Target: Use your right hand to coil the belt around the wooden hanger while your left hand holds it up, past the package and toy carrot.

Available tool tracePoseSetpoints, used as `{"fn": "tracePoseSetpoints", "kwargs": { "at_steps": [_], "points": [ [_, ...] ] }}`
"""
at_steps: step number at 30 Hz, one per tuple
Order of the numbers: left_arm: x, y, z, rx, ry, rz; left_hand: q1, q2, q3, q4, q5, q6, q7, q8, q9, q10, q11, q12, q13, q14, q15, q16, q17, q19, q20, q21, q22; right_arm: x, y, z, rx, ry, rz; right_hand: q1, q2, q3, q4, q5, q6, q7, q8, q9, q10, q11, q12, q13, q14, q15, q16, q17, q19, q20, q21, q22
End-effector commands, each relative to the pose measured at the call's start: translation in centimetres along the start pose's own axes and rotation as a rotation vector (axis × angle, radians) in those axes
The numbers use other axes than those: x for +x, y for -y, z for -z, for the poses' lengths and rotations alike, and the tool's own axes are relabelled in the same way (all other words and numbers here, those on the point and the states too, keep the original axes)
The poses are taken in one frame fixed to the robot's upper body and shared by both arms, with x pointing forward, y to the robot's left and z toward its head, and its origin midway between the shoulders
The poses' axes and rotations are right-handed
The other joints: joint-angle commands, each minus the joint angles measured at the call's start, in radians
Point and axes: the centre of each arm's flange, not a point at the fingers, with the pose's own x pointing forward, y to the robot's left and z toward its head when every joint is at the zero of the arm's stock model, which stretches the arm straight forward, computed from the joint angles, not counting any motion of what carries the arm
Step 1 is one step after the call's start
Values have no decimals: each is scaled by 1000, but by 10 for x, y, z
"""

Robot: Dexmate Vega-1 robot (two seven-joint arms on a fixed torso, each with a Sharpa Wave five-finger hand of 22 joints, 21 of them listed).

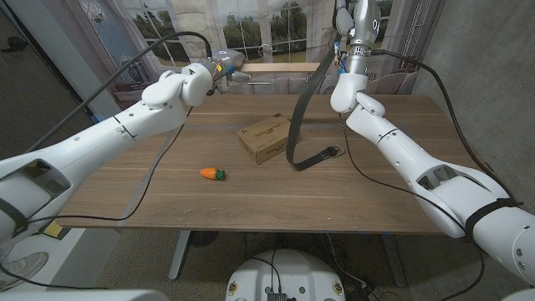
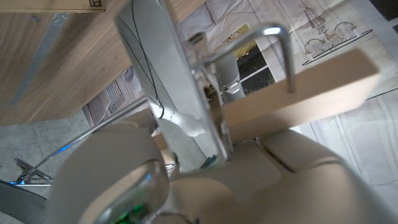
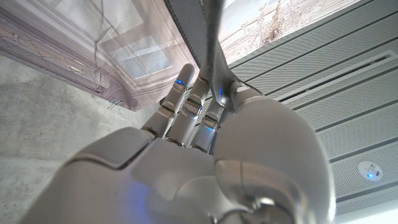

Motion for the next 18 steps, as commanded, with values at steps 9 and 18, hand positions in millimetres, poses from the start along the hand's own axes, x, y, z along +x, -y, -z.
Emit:
{"fn": "tracePoseSetpoints", "kwargs": {
  "at_steps": [9, 18],
  "points": [
    [40, 5, -40, 110, 135, -63, 3, -8, 5, 3, 6, 7, 0, 2, 2, 1, -6, 1, 2, 7, -2, 3, 8, -2, -41, 2, 5, 25, -25, -48, 69, 127, -57, 4, 9, 4, 3, 6, 38, 19, 121, 304, 62, -33, 84, 144, 18, -85, -5, 5, -5, -29, 13, -2],
    [36, 11, -56, 212, 214, -104, 1, -10, 4, 4, 8, 5, -5, 4, 4, 0, -5, 1, 2, 3, 0, -2, 3, -5, -39, 2, 7, 41, -41, -54, 61, 160, -107, 4, 9, 3, 3, 6, 38, 21, 122, 304, 64, -30, 82, 139, 20, -85, -8, 5, -6, -28, 19, -5]
  ]
}}
